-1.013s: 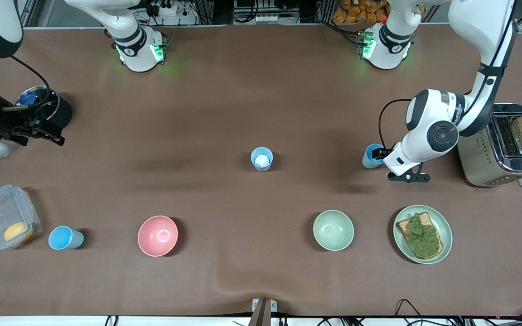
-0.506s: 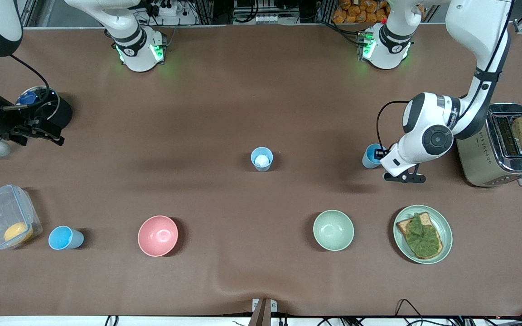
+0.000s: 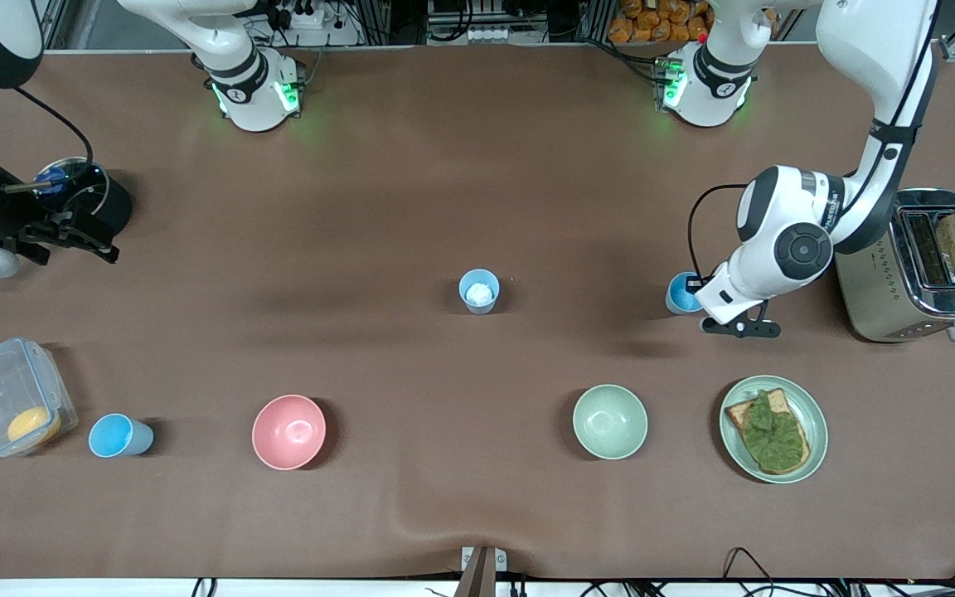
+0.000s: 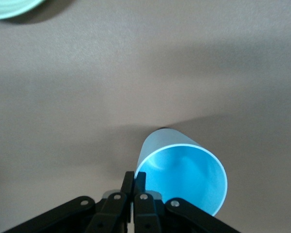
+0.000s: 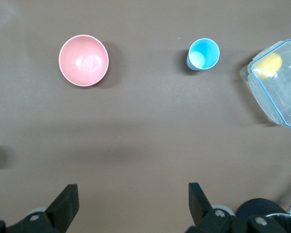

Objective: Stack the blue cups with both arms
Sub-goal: 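Close the left gripper around the empty blue cup, then carry the cup with the left gripper and lower it into the tissue cup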

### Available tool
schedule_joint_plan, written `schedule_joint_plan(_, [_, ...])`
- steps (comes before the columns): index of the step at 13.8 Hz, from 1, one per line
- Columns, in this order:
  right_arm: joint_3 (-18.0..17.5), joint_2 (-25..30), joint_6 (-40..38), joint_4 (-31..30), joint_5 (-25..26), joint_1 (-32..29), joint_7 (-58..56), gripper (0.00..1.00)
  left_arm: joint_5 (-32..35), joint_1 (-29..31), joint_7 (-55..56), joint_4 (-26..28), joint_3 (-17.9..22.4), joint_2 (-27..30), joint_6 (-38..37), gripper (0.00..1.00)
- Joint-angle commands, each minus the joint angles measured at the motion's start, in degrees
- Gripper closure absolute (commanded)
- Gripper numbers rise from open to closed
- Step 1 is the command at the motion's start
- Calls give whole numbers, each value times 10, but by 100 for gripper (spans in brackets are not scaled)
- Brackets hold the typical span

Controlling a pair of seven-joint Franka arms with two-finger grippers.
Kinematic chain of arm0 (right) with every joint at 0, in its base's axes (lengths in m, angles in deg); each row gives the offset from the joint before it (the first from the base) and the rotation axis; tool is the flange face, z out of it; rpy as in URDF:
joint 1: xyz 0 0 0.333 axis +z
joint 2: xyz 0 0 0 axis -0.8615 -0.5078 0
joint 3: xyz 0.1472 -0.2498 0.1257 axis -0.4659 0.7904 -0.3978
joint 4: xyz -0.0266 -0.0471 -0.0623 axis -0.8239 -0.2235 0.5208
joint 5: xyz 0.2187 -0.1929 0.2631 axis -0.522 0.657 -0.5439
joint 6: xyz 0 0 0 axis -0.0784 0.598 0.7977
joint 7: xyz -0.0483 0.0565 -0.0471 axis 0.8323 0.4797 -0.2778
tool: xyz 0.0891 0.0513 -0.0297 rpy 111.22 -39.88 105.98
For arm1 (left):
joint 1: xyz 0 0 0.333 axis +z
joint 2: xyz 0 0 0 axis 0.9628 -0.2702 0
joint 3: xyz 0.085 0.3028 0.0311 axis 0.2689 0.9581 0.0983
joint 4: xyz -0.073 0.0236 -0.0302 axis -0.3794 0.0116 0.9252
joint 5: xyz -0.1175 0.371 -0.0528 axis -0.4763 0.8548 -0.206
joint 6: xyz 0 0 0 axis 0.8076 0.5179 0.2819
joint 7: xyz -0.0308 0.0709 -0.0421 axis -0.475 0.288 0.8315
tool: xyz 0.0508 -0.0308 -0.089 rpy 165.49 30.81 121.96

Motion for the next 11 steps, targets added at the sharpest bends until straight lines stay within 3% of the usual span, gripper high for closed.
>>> schedule_joint_plan(1, [5, 8, -6, 9, 4, -9, -1, 0, 7, 3, -2, 1, -14, 29, -4, 100])
schedule_joint_plan(8, [5, 5, -19, 6, 4, -11, -3, 0, -64, 2, -1, -48, -63, 65, -28, 100])
schedule_joint_plan(11, [5, 3, -16, 4, 4, -11, -1, 0, -78, -5, 3, -104, -92, 63, -61, 100])
